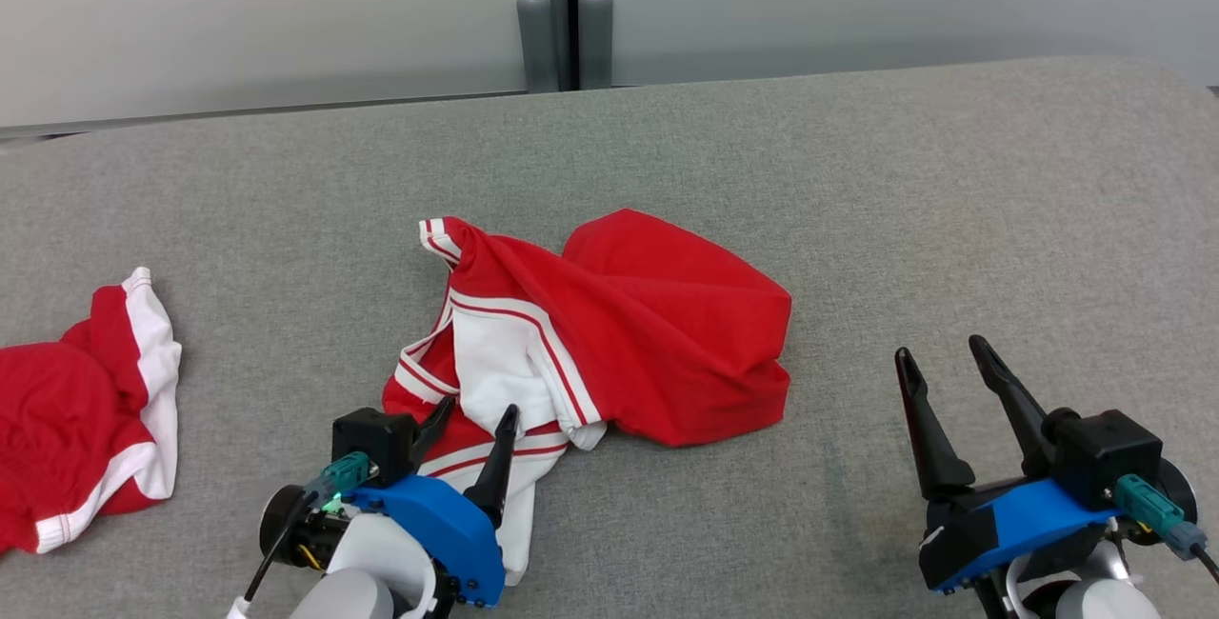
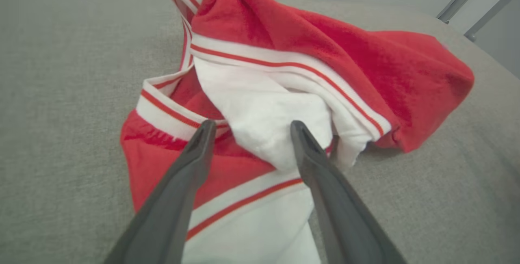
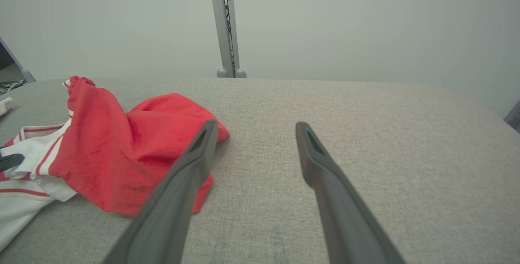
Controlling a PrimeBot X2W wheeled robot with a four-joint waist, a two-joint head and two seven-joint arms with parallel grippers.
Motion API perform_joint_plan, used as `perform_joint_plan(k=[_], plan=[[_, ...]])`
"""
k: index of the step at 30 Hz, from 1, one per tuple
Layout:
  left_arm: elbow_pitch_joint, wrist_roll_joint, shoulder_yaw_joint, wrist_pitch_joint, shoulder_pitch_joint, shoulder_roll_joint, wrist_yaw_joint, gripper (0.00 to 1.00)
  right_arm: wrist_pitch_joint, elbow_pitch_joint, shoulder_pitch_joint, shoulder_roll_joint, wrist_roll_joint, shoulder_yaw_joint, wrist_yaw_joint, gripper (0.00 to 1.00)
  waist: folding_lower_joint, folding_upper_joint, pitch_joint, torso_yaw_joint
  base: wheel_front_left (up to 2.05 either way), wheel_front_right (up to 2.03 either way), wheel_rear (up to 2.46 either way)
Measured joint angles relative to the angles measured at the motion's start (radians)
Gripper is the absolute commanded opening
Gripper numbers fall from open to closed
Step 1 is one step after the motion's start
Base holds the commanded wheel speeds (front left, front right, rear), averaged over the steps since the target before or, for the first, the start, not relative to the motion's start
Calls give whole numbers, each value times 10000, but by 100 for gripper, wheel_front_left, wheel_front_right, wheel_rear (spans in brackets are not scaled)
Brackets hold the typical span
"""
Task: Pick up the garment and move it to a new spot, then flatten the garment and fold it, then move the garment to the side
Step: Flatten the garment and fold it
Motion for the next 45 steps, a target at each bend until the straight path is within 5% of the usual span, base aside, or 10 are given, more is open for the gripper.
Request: perform_joint_plan(k=[1, 2, 3, 12, 25, 29, 33, 34, 35, 45], plan=[[77, 0, -12, -33, -49, -25, -12, 71, -17, 17, -25, 0, 8, -2, 0, 100, 0, 0, 20, -18, 0, 0, 0], [142, 4, -12, -102, -126, -48, -15, 22, -21, 27, -58, 0, 13, -4, 0, 100, -1, 0, 37, -31, 0, 0, 0], [209, 6, -12, -130, -216, -59, -46, 0, -35, 35, -92, 0, 17, -6, 0, 100, 0, 0, 53, -44, 0, 0, 0], [-499, 715, 192, -1296, -677, 270, 405, 0, -197, 157, -133, 0, 56, -267, 0, 100, -1, 0, 48, 113, 0, 0, 0], [-3835, 957, 853, -111, 2222, 1429, 2665, 0, -280, 474, 118, 0, 178, -508, 0, 100, -3, 0, -440, 667, 0, 0, 0], [-3609, 378, 886, 77, 3067, 1338, 2725, 0, -268, 520, 171, 0, 217, -462, 0, 100, -2, 0, -500, 743, 0, 0, 0], [-2696, -31, 836, -263, 3188, 1022, 2326, 0, -205, 522, 169, 0, 217, -393, 0, 100, -2, 0, -586, 730, 0, 0, 0], [-2516, -48, 825, -495, 3145, 940, 2203, 84, -199, 510, 169, 0, 215, -376, 0, 100, -2, 0, -610, 711, 0, 0, 0], [-2288, -151, 823, -619, 3066, 861, 2054, 100, -197, 491, 169, 2, 205, -362, 0, 100, -2, 0, -644, 691, 0, 0, 0], [-1910, 332, 1072, -2615, 2086, 771, 1661, 100, -15, 151, 265, 0, 42, -424, 0, 100, -2, 0, -945, 477, 0, 0, 0]])
